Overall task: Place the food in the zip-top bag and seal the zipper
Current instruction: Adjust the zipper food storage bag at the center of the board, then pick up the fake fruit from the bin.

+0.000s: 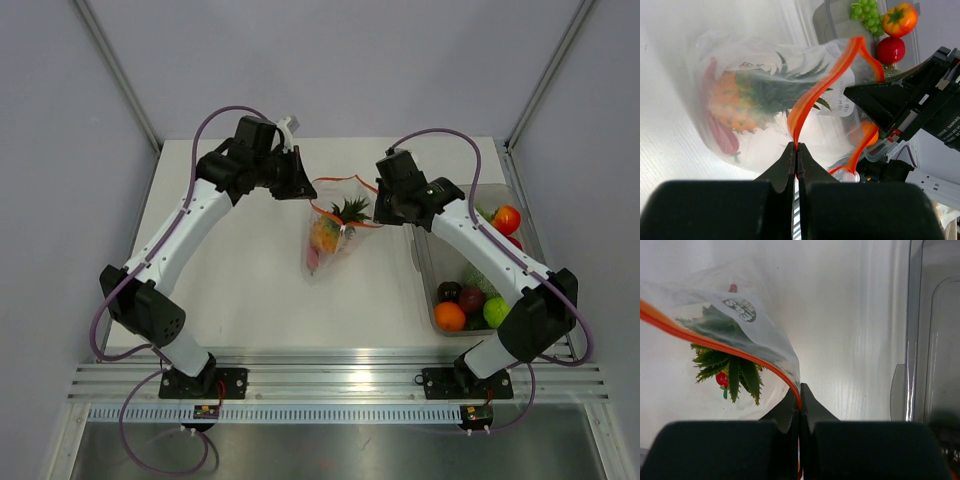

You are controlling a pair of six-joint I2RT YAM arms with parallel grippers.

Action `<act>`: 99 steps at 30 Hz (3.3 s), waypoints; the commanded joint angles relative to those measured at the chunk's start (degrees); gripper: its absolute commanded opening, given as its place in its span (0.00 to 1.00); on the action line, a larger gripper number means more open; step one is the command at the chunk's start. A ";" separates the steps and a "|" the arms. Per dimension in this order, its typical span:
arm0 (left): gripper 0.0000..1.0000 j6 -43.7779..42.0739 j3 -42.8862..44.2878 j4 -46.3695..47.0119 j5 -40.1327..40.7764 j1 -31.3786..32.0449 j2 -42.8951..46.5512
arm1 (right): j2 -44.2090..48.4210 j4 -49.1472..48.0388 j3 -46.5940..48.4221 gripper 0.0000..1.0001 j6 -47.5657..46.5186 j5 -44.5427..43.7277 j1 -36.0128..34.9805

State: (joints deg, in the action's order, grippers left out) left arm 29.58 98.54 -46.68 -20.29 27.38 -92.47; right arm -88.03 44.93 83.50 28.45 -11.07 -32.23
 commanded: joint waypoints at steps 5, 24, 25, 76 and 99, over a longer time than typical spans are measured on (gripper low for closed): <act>0.00 -1.11 0.34 1.85 -0.18 -1.18 1.76 | 0.67 0.60 -1.50 0.00 -1.20 -4.39 0.76; 0.00 -1.02 1.91 1.07 1.04 2.42 -1.31 | 10.06 5.25 6.57 0.76 -3.48 0.09 2.17; 0.00 -1.11 2.18 0.28 1.74 2.42 -1.57 | 10.94 6.48 8.76 0.76 -3.75 -1.39 2.43; 0.00 -1.90 0.86 4.49 -0.89 2.95 -2.72 | -12.51 -12.32 -2.91 0.85 -9.55 -1.50 49.10; 0.00 0.39 7.89 5.19 -4.66 7.25 -8.61 | 8.82 -9.68 -13.53 0.32 -5.51 6.31 49.19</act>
State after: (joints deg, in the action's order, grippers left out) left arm 29.17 104.90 -45.06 -21.80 34.61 -102.41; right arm -85.76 34.85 70.96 21.37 -9.06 16.67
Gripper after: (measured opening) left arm 0.005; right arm 0.646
